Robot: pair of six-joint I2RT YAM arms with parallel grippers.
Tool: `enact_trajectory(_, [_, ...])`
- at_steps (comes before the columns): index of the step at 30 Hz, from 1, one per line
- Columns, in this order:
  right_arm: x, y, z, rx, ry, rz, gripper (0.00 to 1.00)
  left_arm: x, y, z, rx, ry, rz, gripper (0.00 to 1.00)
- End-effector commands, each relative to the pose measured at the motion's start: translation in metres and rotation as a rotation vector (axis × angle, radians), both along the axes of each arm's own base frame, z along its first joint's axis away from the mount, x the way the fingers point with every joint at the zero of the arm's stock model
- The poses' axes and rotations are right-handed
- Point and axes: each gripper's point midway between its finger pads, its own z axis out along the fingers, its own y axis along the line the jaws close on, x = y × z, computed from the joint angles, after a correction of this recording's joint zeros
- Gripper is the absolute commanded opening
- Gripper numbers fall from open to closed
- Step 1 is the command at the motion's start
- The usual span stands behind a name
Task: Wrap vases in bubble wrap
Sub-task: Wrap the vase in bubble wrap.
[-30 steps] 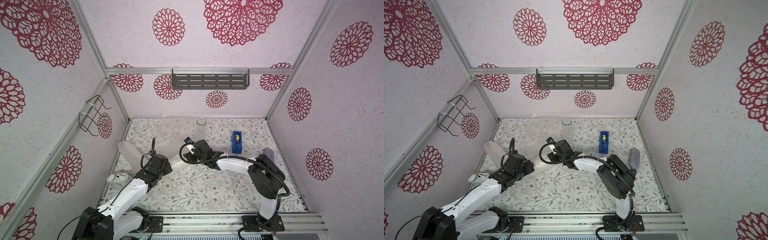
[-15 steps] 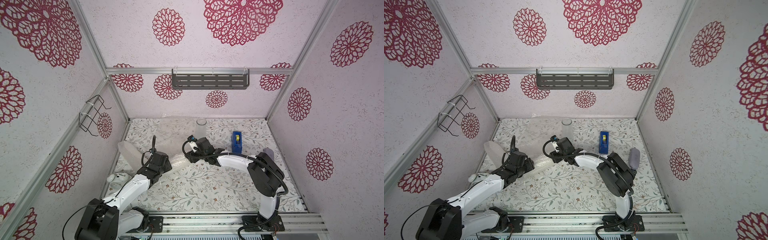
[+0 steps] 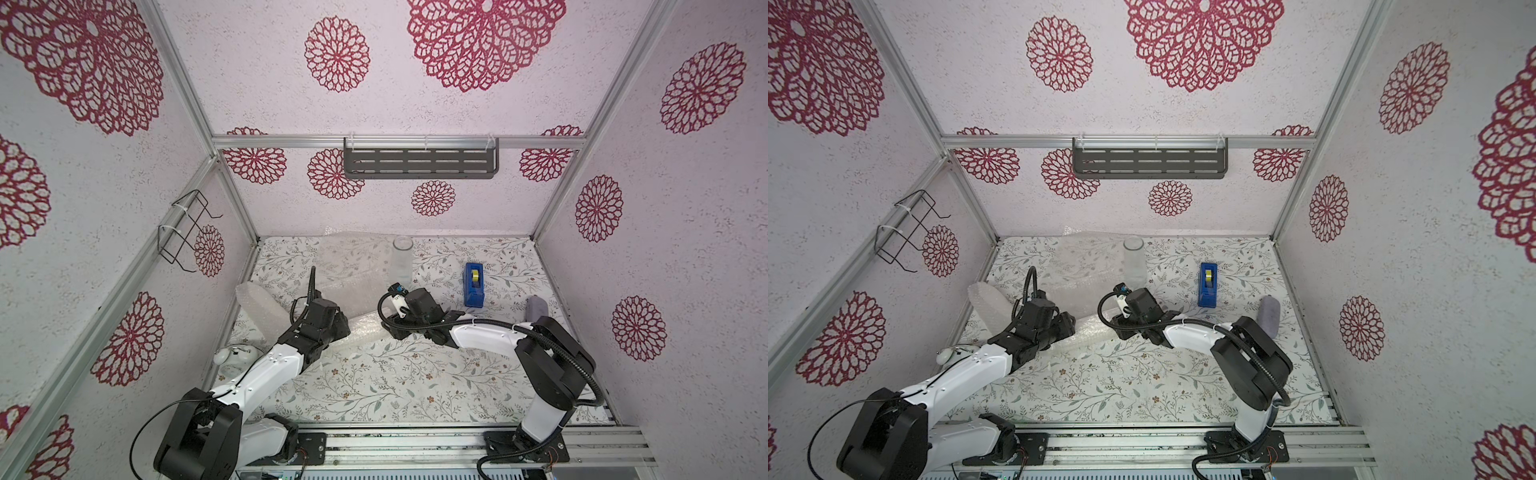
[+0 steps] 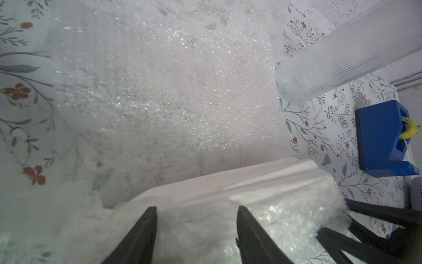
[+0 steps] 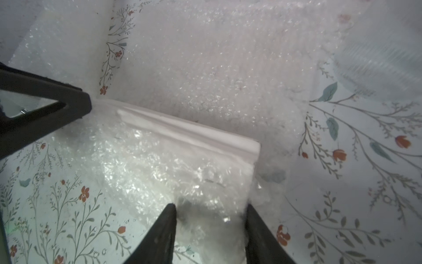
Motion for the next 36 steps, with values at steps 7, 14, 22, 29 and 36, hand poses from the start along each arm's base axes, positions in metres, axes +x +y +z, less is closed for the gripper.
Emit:
enact_trajectory(7, [0.013,-0.004,0.016,-0.07,-0.082,-0.036,0.57,-0.014,0.006,-0.028,0.078,0.144,-0.025,0.6])
enact_trajectory(14, [0.023,-0.011,0.047,-0.157,-0.297,0.047,0.62,-0.008,0.013,-0.029,0.094,0.142,-0.011,0.6])
enact_trajectory(22, [0.0,0.005,0.068,-0.168,-0.589,0.379,0.68,-0.003,0.018,-0.029,0.08,0.143,-0.007,0.61])
enact_trajectory(29, [-0.028,0.024,0.058,-0.154,-0.79,0.645,0.79,0.0,0.019,-0.031,0.075,0.143,-0.009,0.61])
enact_trajectory(36, [-0.034,0.044,0.039,-0.198,-0.787,0.812,0.8,0.002,0.019,-0.036,0.068,0.151,-0.012,0.62])
